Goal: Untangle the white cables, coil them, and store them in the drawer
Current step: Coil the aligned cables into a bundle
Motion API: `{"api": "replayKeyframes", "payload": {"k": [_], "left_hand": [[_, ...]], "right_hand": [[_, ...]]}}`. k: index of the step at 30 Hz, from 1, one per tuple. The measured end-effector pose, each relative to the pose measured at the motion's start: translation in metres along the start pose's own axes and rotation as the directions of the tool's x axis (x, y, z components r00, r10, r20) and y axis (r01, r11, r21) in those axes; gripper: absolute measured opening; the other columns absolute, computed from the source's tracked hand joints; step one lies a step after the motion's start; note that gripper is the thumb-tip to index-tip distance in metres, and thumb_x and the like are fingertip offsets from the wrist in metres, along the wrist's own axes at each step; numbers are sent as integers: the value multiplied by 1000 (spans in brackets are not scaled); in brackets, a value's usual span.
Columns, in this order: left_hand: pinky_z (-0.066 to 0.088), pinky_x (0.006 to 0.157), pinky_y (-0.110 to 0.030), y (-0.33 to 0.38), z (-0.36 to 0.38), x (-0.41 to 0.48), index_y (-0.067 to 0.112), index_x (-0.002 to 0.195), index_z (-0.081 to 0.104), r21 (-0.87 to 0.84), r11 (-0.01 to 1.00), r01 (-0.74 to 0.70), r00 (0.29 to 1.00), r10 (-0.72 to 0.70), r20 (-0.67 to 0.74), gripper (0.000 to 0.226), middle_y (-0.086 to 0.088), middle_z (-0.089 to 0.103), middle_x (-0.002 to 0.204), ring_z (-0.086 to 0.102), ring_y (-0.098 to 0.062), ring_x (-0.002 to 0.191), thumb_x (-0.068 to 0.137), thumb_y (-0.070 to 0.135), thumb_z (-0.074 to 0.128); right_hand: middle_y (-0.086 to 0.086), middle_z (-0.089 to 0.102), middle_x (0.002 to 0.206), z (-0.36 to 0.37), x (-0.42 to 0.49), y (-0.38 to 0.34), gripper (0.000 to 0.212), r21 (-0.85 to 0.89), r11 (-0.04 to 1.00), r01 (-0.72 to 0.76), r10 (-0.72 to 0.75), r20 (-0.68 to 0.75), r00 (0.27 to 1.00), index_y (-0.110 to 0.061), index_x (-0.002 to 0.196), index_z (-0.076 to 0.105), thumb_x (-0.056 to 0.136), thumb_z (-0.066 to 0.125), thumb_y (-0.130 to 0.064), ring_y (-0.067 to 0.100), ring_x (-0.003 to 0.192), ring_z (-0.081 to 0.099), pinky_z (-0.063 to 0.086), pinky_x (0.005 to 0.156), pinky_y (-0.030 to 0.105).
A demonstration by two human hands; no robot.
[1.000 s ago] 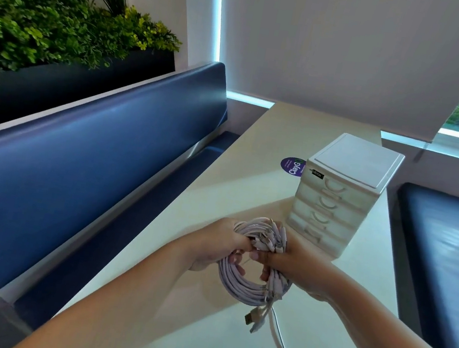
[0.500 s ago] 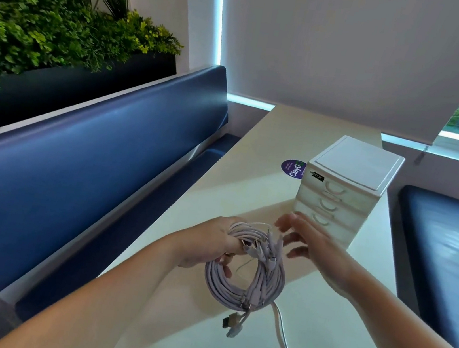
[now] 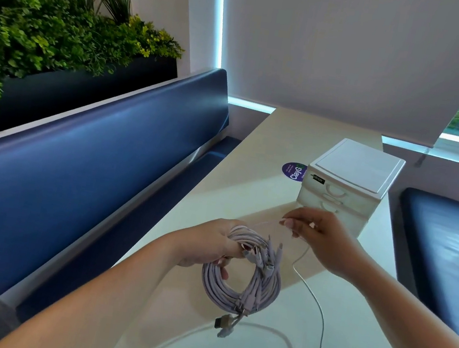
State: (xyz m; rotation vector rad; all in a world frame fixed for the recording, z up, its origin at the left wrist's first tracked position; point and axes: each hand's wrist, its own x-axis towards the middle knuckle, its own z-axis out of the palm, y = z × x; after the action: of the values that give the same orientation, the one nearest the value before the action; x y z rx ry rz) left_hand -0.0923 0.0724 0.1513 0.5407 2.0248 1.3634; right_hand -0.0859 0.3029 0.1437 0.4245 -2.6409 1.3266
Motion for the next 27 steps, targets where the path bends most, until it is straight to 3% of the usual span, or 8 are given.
{"api": "replayKeyframes", "payload": {"k": [4, 8, 13, 16, 20, 23, 25, 27], "left_hand": [[55, 62, -35, 4, 3, 0, 16, 86, 54, 19, 1000, 9, 1000, -9, -2, 18, 12, 48, 58, 40, -6, 47, 92, -1, 55], [56, 61, -33, 13, 5, -1, 14, 87, 54, 3, 1000, -16, 1000, 16, 1, 21, 7, 46, 62, 39, -7, 46, 91, -7, 50], [55, 57, -29, 21, 5, -1, 12, 88, 50, -128, 987, -93, 996, 93, -7, 19, 11, 43, 55, 34, -7, 45, 94, -6, 51], [54, 56, -28, 24, 5, 1, 11, 95, 54, -217, 967, -136, 989, 122, -79, 17, 8, 41, 53, 34, -7, 43, 94, -6, 50], [54, 58, -30, 25, 3, 7, 8, 101, 54, -300, 940, -161, 976, 107, -189, 12, 4, 41, 57, 34, -8, 44, 95, -1, 52], [53, 57, -31, 20, 2, 11, 10, 99, 55, -388, 907, -161, 963, 59, -261, 11, 5, 39, 58, 34, -7, 43, 96, 0, 52], [53, 57, -32, 16, 1, 14, 10, 100, 55, -400, 905, -147, 954, 23, -299, 9, 6, 39, 56, 34, -8, 42, 97, 2, 51], [53, 57, -32, 13, 0, 16, 11, 96, 54, -400, 907, -129, 944, -12, -331, 8, 6, 39, 54, 34, -8, 43, 97, 3, 51]], "right_hand": [[-15, 62, 82, -9, 5, -8, 9, -206, 962, 177, -192, -55, 980, -22, 87, 74, 88, 66, -20, 11, 82, 55, 44, 75, 32], [-14, 61, 85, -12, 13, -6, 10, -327, 923, 204, -254, -120, 960, -26, 91, 76, 87, 67, -24, 20, 85, 54, 42, 78, 34], [-19, 60, 74, 5, 12, 1, 28, 128, 992, -4, 29, -193, 981, -36, 79, 62, 85, 68, -9, 11, 58, 41, 37, 61, 26], [-8, 61, 74, 23, 1, 4, 28, 317, 945, -83, 146, -180, 973, -26, 75, 60, 82, 67, 0, 14, 67, 49, 41, 66, 33], [12, 70, 89, 35, -18, -5, 14, 428, 886, -177, 209, -30, 977, -15, 96, 69, 84, 63, -11, 19, 81, 60, 50, 75, 36], [20, 69, 94, 38, -27, -18, 33, 757, 588, -286, 294, 129, 947, -6, 92, 72, 95, 39, -6, 25, 78, 65, 55, 69, 33], [25, 68, 101, 35, -29, -22, 50, 857, 360, -368, 316, 259, 913, 1, 97, 70, 99, 27, -23, 26, 80, 67, 58, 68, 32], [25, 67, 106, 34, -30, -22, 65, 855, 318, -410, 291, 324, 900, 5, 109, 66, 97, 28, -47, 26, 86, 66, 56, 71, 30]]}}
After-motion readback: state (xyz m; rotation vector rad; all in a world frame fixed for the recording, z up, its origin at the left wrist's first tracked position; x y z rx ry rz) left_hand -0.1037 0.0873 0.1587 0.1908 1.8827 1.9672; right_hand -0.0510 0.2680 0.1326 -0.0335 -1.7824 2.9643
